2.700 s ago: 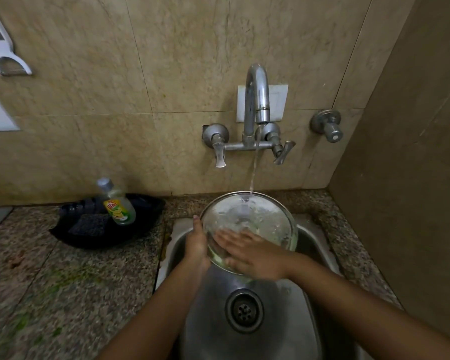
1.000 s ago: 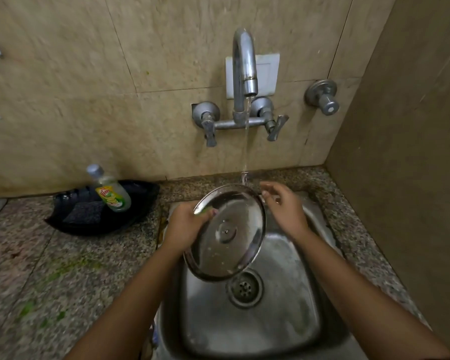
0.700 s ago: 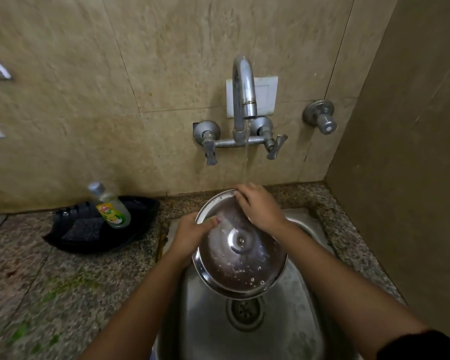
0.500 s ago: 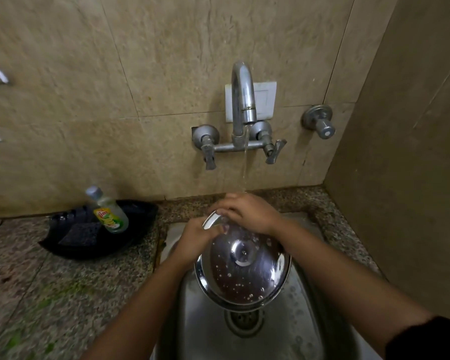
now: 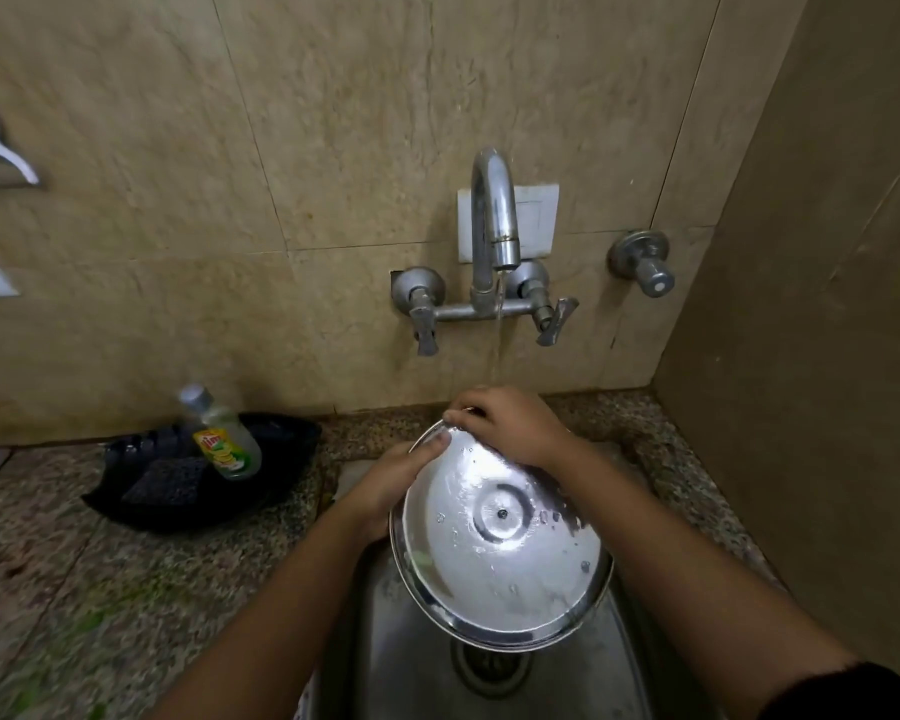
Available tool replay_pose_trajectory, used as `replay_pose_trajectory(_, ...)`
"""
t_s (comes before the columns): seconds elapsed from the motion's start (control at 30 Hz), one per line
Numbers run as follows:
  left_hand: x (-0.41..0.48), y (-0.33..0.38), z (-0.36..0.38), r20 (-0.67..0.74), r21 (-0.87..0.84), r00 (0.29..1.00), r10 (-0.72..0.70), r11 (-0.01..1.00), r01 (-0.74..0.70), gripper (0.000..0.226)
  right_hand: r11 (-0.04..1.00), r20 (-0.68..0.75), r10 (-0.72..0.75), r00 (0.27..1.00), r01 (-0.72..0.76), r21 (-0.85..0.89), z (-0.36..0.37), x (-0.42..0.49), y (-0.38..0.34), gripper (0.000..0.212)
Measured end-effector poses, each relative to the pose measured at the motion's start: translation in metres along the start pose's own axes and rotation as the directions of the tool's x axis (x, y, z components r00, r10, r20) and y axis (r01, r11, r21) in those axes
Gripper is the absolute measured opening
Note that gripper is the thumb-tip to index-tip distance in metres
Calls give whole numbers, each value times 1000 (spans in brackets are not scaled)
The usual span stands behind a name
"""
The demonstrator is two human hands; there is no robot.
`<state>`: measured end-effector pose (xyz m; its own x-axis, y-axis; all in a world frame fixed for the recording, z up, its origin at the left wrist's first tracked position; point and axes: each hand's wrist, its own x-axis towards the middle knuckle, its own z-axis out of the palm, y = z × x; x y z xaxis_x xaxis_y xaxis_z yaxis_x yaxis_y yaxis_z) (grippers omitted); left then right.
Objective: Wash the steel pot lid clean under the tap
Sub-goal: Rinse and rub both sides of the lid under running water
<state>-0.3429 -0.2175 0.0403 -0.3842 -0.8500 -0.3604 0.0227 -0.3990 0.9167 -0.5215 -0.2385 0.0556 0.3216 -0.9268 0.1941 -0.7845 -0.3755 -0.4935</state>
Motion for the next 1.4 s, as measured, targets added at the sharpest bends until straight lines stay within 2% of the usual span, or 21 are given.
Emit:
replay_pose_trajectory(0.1,-5,-5,1,-29,18,997,76,997,-76,27,980,-95,180,979,-171,97,-10,-3,19,54)
replay_pose_trajectory(0.17,-6,-7,1,-49,-54,997,55,997,-58,30,960,-142,264,954,-247,130,-12,-7,28,62)
replay_pose_trajectory(0.23,-5,-5,3,-22,-127,999,-29,992,26,34,961,-109,261,959,-247,124,-9,-8,23,58)
replay_pose_trajectory(0.3,-2,0,4,80,-159,994,-70,984,82,37,972,-49,198,979,-190,135,-6,-5,11,50)
replay_pose_trajectory(0.37,-2,2,4,93,-138,995,-36,989,49,35,973,-17,163,986,-158,169,-5,0,7,49)
replay_pose_trajectory(0.43,-3,-2,4,32,-101,999,10,995,-7,34,949,-28,190,981,-177,261,-7,1,15,51)
replay_pose_trajectory(0.53,-7,-13,-2,-20,-161,999,28,986,-31,36,841,-60,305,950,-240,485,-15,-8,31,36)
replay_pose_trajectory(0.63,-8,-11,-6,31,-156,997,-70,985,75,34,741,59,316,947,-284,609,-18,-12,30,28)
replay_pose_trajectory(0.7,-7,-1,-1,74,-88,994,-84,992,91,31,791,112,221,969,-245,560,-15,-5,19,27)
replay_pose_trajectory(0.8,-1,6,6,90,-89,996,-3,996,11,33,856,113,139,984,-176,486,-15,8,5,17)
replay_pose_trajectory(0.9,-4,-3,3,4,-102,999,43,994,-42,38,856,-37,257,966,-210,472,-19,3,24,41)
replay_pose_trajectory(0.97,-8,-12,-4,-13,-165,1000,14,986,-16,39,837,-87,325,942,-244,491,-18,-7,42,47)
replay_pose_trajectory(1.07,-10,-9,-4,28,-135,998,-60,989,63,31,812,-1,285,959,-241,531,-13,-10,34,43)
replay_pose_trajectory(1.13,-10,-1,3,67,-39,996,-61,997,64,26,857,71,197,978,-207,472,-8,-4,16,37)
replay_pose_trajectory(1.2,-7,0,6,72,-23,997,-20,1000,22,30,897,98,128,987,-157,412,-3,5,7,34)
replay_pose_trajectory(1.27,-8,-4,3,27,-34,999,23,999,-22,28,875,93,128,988,-156,458,-7,6,11,34)
replay_pose_trajectory(1.4,-10,-11,-7,-20,-83,999,35,996,-37,30,770,33,295,955,-258,584,-20,-7,35,38)
